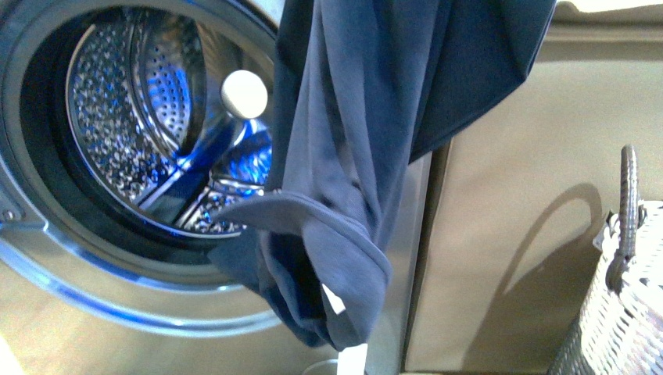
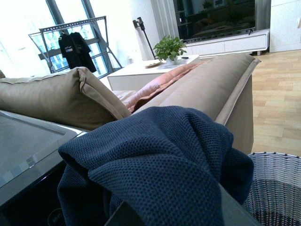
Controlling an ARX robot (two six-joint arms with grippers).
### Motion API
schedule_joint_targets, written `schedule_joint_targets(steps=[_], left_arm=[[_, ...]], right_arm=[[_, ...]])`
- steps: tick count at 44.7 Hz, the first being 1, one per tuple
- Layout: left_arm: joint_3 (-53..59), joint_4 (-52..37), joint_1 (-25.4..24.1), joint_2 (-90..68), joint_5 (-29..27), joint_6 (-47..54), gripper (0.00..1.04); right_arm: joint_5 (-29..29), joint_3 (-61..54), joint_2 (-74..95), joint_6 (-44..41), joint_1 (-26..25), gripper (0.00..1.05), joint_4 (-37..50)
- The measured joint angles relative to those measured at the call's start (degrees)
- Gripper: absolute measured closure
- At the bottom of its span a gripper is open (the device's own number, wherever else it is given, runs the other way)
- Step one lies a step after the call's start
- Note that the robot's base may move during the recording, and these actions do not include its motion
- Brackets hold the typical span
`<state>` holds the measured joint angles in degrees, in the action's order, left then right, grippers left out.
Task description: Collect clothes from washing machine
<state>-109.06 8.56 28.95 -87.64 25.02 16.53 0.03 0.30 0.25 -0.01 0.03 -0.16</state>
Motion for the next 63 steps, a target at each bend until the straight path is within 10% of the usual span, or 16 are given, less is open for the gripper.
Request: schedule_joint_targets(steps=[5, 11, 16, 32, 63], left_arm=[[0.0, 0.02, 0.0, -0.02, 0.02, 0.0, 0.94], [0.0, 0.04, 0.0, -0.02, 0.02, 0.0, 0.94], [0.02, 0.04, 0.0, 0.0, -0.02, 0.0, 0.94], [0.0, 0.04, 0.0, -0.02, 0.0, 0.0, 0.94], [0.0, 0.04, 0.0, -0.02, 0.0, 0.02, 0.94]], right_arm=[[-2.64, 0.0, 0.46, 0.68, -0.83, 0.07, 0.59], [-34.29, 1.53, 10.75, 10.71, -12.72, 0.07, 12.74], [-47.76, 5.7, 21.42, 16.0, -17.64, 0.07, 24.52], [-45.81, 22.53, 52.81, 13.09, -8.61, 0.07, 39.36], [-50.95, 52.28, 85.33, 3.61, 11.8, 0.07, 32.04]])
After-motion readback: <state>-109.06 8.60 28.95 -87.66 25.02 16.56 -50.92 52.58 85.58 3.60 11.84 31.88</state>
